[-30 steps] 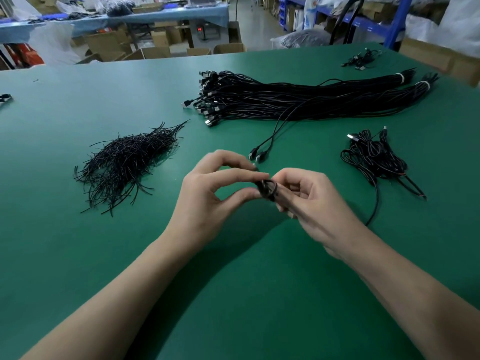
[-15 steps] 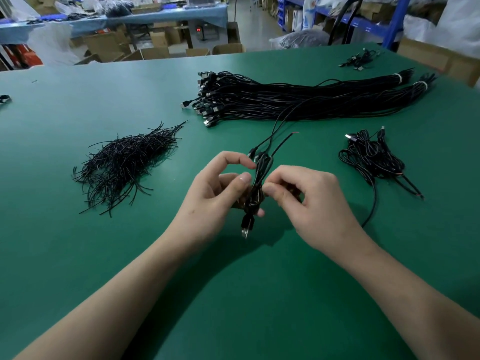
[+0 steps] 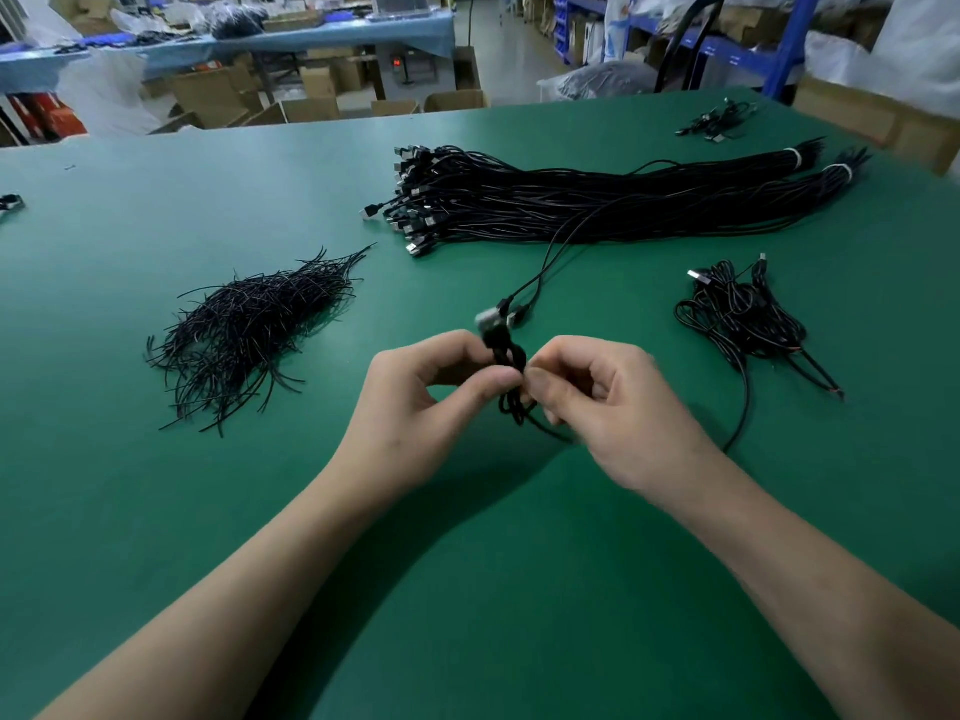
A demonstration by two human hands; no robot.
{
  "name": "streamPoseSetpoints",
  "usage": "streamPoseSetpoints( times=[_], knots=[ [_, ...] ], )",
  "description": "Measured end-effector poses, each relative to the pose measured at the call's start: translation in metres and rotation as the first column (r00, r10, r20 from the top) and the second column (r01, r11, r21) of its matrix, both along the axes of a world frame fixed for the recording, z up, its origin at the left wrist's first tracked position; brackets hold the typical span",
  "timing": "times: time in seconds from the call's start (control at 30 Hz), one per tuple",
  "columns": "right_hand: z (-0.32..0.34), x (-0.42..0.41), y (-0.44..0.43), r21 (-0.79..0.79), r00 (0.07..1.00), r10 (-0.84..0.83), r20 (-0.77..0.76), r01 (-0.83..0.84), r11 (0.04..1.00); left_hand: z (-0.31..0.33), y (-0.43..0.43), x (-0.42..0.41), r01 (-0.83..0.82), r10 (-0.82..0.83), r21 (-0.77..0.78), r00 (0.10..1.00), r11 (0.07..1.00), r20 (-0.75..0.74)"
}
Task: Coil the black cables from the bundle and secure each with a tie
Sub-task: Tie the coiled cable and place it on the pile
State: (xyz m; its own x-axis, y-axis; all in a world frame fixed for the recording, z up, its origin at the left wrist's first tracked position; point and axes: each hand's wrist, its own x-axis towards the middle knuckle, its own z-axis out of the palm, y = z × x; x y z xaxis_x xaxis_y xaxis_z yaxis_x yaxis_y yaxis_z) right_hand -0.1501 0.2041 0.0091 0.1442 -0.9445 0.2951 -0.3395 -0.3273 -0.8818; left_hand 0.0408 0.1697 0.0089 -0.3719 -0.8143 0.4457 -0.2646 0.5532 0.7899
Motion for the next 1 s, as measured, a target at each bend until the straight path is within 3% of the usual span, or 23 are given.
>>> streamPoseSetpoints(
  times=[0.23, 0.37, 0.43, 0.63, 0.77, 0.9, 1.0],
  knots=[
    [0.006, 0.001, 0.005, -0.340, 0.945, -0.133, -0.298, 0.025, 0.940, 0.002, 0.003, -0.005, 0.092, -0.050, 0.315, 0.989, 0.945, -0.138],
    [0.005, -0.001, 0.004, -0.515, 0.839, -0.226, -0.495, -0.074, 0.854, 0.002, 0.003, -0.005, 0.230, -0.111, 0.510, 0.961, 0.829, -0.254],
    [0.003, -0.001, 0.003, -0.537, 0.785, -0.257, -0.563, -0.111, 0.836, 0.001, 0.003, -0.004, 0.229, -0.109, 0.547, 0.964, 0.805, -0.244],
    [-0.001, -0.008, -0.002, -0.285, 0.863, -0.127, -0.489, -0.020, 0.958, -0.004, 0.000, -0.005, 0.087, -0.048, 0.426, 0.994, 0.901, -0.102],
    [0.002, -0.009, -0.003, -0.093, 0.966, -0.165, -0.198, 0.149, 0.984, -0.002, -0.001, -0.002, 0.037, 0.029, 0.377, 0.985, 0.925, -0.168],
    [0.000, 0.001, 0.000, 0.172, 0.998, 0.014, -0.062, -0.004, 0.985, 0.000, 0.001, -0.003, 0.023, 0.101, 0.417, 0.957, 0.909, -0.273],
    [-0.003, 0.010, 0.001, 0.246, 0.993, 0.103, 0.051, -0.112, 0.963, -0.002, 0.001, -0.005, 0.042, 0.098, 0.409, 0.944, 0.911, -0.314]
  ],
)
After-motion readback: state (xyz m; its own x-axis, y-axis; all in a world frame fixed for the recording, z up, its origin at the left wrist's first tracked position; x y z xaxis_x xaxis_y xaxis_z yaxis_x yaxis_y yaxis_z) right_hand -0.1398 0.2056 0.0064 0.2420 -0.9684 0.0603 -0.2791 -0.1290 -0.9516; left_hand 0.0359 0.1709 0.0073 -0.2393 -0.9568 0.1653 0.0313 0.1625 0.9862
